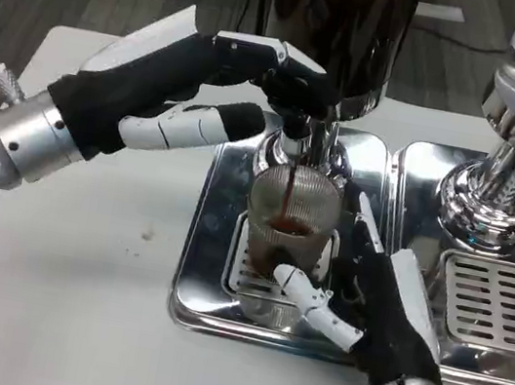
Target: Grasp the cup under the faucet to collect the drink, then remove the cup.
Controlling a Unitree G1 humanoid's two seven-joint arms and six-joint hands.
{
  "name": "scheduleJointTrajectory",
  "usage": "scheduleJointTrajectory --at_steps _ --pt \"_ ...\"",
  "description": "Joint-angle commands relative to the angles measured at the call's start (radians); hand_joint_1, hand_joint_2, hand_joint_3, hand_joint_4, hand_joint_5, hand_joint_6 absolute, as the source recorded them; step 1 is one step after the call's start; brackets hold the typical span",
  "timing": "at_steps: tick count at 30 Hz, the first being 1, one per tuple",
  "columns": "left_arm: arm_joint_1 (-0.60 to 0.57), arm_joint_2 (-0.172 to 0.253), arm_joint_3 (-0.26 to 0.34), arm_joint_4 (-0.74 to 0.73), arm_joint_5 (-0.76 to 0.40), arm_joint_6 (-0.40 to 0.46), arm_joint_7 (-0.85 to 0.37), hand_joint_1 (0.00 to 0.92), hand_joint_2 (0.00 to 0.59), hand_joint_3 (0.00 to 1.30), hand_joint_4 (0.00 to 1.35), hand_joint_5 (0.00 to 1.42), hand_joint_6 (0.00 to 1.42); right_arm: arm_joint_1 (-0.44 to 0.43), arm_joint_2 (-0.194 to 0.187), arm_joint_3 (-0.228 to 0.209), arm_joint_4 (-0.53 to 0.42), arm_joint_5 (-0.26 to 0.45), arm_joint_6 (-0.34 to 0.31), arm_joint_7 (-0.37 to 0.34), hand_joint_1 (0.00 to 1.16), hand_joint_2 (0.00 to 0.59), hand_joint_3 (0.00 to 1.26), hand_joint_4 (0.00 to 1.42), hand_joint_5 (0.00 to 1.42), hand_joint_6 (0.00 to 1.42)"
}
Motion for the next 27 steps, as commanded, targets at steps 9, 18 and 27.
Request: scheduleJointTrajectory --at_steps 9,18,27 --pt "0.004 0.002 -0.024 0.028 0.028 -0.008 -0.033 0.000 0.107 0.41 0.42 0.41 0.39 -0.073 0.024 0.005 0.066 -0.007 -0.007 -0.036 0.49 0.195 0.00 0.00 0.00 0.22" --pt "0.002 0.002 -0.022 0.036 0.029 -0.004 -0.030 0.000 0.109 0.41 0.42 0.41 0.39 -0.108 0.025 0.018 0.096 -0.038 0.008 -0.057 0.50 0.192 0.00 0.00 0.00 0.22" --pt "0.025 -0.005 0.022 0.039 -0.001 0.015 0.015 0.000 0.105 0.36 0.38 0.41 0.38 -0.134 0.034 0.035 0.119 -0.067 0.020 -0.072 0.55 0.194 0.00 0.00 0.00 0.22"
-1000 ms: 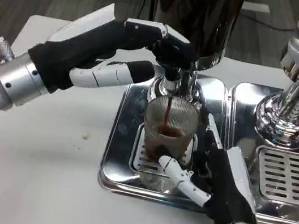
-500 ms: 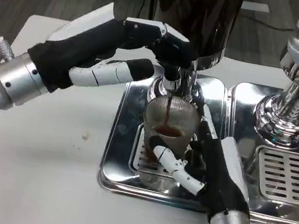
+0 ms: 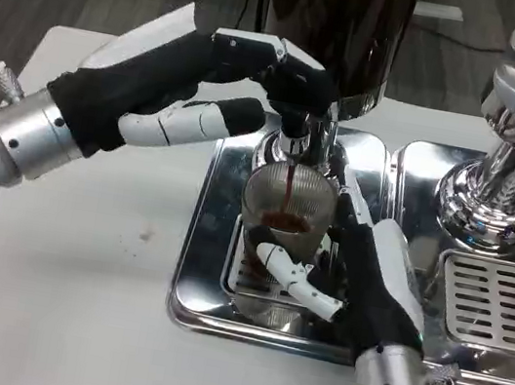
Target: Grasp the cup under the faucet to collect the drink, then remove the cup.
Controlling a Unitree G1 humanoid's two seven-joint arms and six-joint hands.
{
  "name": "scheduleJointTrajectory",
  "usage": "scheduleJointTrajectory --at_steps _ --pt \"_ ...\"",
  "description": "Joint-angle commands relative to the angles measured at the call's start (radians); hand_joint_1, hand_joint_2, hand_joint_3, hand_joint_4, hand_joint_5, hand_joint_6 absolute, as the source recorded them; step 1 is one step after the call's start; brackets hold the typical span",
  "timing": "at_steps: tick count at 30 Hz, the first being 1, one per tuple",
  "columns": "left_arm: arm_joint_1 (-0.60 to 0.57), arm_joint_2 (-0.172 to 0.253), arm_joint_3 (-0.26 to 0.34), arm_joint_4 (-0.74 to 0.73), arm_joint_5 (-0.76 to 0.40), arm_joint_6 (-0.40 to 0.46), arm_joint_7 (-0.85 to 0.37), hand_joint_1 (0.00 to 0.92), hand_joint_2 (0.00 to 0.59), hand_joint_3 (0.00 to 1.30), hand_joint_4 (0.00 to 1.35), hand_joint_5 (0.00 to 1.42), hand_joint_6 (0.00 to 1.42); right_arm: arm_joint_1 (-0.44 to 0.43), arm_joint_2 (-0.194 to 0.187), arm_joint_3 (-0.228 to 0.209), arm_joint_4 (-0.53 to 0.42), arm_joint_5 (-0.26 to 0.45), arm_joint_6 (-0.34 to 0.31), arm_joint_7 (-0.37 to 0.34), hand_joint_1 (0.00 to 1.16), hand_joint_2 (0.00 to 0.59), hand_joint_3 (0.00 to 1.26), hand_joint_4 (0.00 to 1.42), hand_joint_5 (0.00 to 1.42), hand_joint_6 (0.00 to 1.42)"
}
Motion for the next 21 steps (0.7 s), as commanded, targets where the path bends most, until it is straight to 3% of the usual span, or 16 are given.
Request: scheduleJointTrajectory --at_steps 1,3,11,21 --pt "0.042 -0.007 0.037 0.018 -0.003 0.022 0.037 0.000 0.085 0.31 0.33 0.38 0.39 -0.015 0.011 0.009 0.014 -0.001 0.005 -0.010 0.55 0.194 0.00 0.00 0.00 0.22" --pt "0.048 -0.009 0.070 0.018 -0.011 0.029 0.074 0.000 0.072 0.27 0.26 0.34 0.39 -0.016 0.012 0.011 0.016 -0.001 0.005 -0.011 0.55 0.193 0.00 0.00 0.00 0.22" --pt "0.134 -0.013 0.148 -0.086 -0.016 0.095 0.171 0.000 0.082 0.28 0.24 0.32 0.39 0.022 0.001 0.021 -0.020 -0.011 0.008 -0.016 0.56 0.191 0.00 0.00 0.00 0.22" --pt "0.201 -0.002 0.164 -0.123 0.000 0.149 0.208 0.000 0.109 0.33 0.29 0.34 0.42 0.005 0.013 0.028 -0.001 -0.034 0.020 -0.050 0.59 0.188 0.00 0.00 0.07 0.31"
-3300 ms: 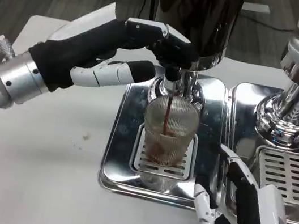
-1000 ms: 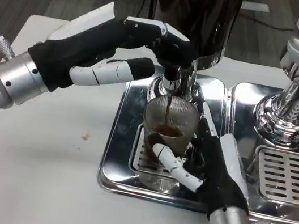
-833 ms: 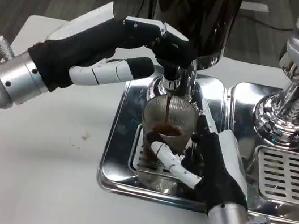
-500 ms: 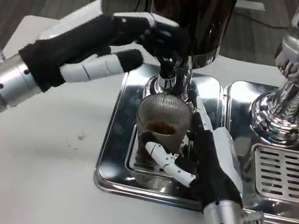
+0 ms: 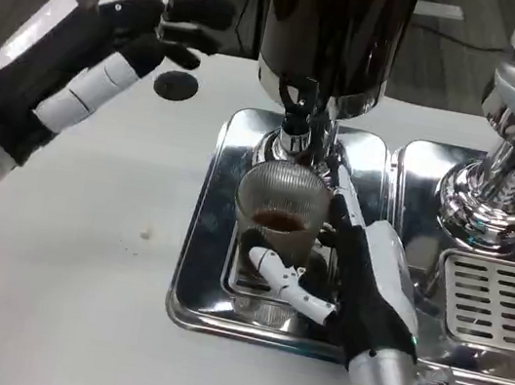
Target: Grasp the cup under the faucet to collect the drink, then remove the cup.
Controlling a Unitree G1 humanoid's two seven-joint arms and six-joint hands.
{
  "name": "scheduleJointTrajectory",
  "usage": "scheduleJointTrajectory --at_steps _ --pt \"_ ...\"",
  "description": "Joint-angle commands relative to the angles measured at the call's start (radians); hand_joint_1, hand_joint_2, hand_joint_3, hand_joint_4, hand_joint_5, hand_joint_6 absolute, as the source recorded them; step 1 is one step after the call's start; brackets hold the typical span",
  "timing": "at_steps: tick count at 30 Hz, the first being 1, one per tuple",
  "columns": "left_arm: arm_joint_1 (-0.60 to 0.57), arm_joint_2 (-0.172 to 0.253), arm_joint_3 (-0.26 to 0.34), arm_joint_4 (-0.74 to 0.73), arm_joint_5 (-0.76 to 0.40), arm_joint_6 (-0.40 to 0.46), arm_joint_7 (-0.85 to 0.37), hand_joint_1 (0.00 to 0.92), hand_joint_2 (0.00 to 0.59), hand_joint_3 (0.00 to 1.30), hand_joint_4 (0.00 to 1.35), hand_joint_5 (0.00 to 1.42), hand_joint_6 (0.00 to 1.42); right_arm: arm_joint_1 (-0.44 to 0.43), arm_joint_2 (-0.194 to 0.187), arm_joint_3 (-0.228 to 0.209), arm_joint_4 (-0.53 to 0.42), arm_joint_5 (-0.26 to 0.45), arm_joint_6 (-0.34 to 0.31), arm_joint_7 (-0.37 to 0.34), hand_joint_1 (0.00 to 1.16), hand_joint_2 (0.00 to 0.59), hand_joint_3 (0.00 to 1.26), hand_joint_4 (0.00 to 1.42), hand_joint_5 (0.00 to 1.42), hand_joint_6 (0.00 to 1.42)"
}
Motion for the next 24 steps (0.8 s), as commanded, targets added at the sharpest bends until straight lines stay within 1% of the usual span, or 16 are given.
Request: scheduleJointTrajectory --at_steps 1,3,7,11,13,14,16,20,22,24 --pt "0.042 0.008 0.008 -0.028 0.023 0.024 0.014 0.000 0.117 0.34 0.30 0.34 0.42 -0.010 0.010 0.004 0.011 -0.019 0.020 -0.022 0.59 0.188 0.00 0.00 0.07 0.31" --pt "0.059 0.010 0.010 -0.039 0.025 0.036 0.013 0.000 0.122 0.35 0.31 0.35 0.42 -0.016 0.009 0.007 0.017 -0.024 0.025 -0.022 0.58 0.193 0.00 0.00 0.09 0.32" --pt "0.081 0.015 0.014 -0.055 0.031 0.055 0.011 0.000 0.136 0.37 0.32 0.35 0.42 -0.027 0.004 0.013 0.027 -0.028 0.030 -0.018 0.63 0.186 0.00 0.00 0.12 0.35" --pt "0.089 0.019 0.018 -0.060 0.034 0.064 0.013 0.000 0.138 0.37 0.33 0.36 0.42 -0.035 0.005 0.012 0.034 -0.035 0.039 -0.029 0.64 0.190 0.00 0.00 0.16 0.41" --pt "0.090 0.021 0.018 -0.062 0.034 0.068 0.012 0.000 0.144 0.39 0.34 0.36 0.42 -0.035 0.008 0.012 0.036 -0.039 0.041 -0.037 0.65 0.188 0.00 0.00 0.20 0.44" --pt "0.092 0.021 0.018 -0.062 0.034 0.070 0.011 0.000 0.145 0.39 0.34 0.36 0.42 -0.035 0.011 0.011 0.038 -0.041 0.040 -0.046 0.66 0.187 0.01 0.02 0.23 0.47" --pt "0.095 0.022 0.018 -0.063 0.033 0.073 0.008 0.000 0.145 0.39 0.35 0.36 0.42 -0.035 0.017 0.012 0.042 -0.048 0.038 -0.065 0.65 0.189 0.07 0.09 0.29 0.53" --pt "0.103 0.021 0.014 -0.067 0.036 0.078 0.007 0.000 0.152 0.40 0.36 0.36 0.42 -0.034 0.027 0.016 0.052 -0.061 0.029 -0.106 0.64 0.190 0.13 0.15 0.36 0.60" --pt "0.106 0.022 0.014 -0.069 0.040 0.078 0.008 0.000 0.155 0.40 0.36 0.37 0.42 -0.031 0.032 0.018 0.055 -0.070 0.019 -0.131 0.65 0.188 0.22 0.26 0.45 0.72" --pt "0.109 0.024 0.015 -0.069 0.044 0.075 0.010 0.000 0.157 0.40 0.37 0.37 0.42 -0.027 0.033 0.022 0.057 -0.081 0.009 -0.160 0.68 0.192 0.28 0.31 0.51 0.78"
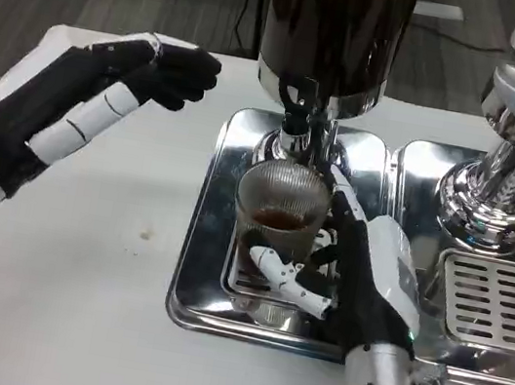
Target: Grasp the cup under the faucet to collect the drink, then remove the cup.
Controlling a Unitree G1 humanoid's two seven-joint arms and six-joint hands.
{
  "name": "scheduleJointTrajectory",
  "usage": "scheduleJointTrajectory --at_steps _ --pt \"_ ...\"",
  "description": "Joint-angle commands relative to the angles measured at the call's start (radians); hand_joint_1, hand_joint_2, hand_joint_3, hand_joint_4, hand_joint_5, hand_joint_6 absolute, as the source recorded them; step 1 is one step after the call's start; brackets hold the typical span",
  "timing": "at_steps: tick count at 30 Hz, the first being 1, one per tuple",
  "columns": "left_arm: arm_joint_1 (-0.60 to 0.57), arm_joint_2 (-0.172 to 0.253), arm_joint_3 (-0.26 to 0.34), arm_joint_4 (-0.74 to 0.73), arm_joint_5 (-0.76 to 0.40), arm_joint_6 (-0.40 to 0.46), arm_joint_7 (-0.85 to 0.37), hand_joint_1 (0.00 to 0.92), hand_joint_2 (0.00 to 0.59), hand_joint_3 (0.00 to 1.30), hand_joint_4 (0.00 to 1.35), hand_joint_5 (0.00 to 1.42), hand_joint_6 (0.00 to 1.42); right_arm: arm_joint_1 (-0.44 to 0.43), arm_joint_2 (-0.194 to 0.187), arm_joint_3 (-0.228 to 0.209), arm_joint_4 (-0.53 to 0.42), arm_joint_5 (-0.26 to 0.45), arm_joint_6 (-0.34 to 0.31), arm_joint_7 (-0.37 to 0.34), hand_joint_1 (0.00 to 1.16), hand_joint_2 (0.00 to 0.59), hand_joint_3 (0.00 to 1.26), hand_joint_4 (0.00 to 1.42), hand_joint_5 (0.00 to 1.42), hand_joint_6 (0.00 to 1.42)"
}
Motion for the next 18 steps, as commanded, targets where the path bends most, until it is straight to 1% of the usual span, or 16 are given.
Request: scheduleJointTrajectory --at_steps 1,3,5,10,14,18 --pt "0.014 0.015 0.008 -0.006 0.017 0.002 0.009 0.000 0.157 0.40 0.37 0.37 0.42 0.003 0.009 0.010 0.010 -0.025 -0.022 -0.062 0.68 0.189 0.30 0.34 0.53 0.81" --pt "0.015 0.018 0.009 -0.001 0.022 -0.008 0.009 0.000 0.158 0.40 0.37 0.37 0.42 0.004 0.010 0.016 0.015 -0.034 -0.030 -0.089 0.69 0.186 0.35 0.38 0.57 0.85" --pt "0.014 0.020 0.008 0.008 0.027 -0.019 0.010 0.000 0.159 0.40 0.37 0.37 0.42 0.007 0.012 0.023 0.018 -0.048 -0.042 -0.126 0.70 0.196 0.40 0.43 0.63 0.89" --pt "0.009 0.021 0.004 0.030 0.040 -0.042 0.012 0.000 0.161 0.39 0.38 0.37 0.42 0.021 0.004 0.034 0.010 -0.075 -0.072 -0.200 0.70 0.195 0.45 0.48 0.68 0.94" --pt "0.007 0.017 -0.004 0.044 0.052 -0.050 0.005 0.000 0.161 0.39 0.38 0.37 0.42 0.037 -0.005 0.035 -0.010 -0.091 -0.081 -0.228 0.71 0.198 0.47 0.49 0.70 0.97" --pt "0.008 0.011 -0.019 0.045 0.055 -0.049 -0.004 0.000 0.162 0.39 0.38 0.37 0.42 0.054 -0.013 0.028 -0.031 -0.096 -0.085 -0.240 0.71 0.200 0.48 0.50 0.72 0.99"
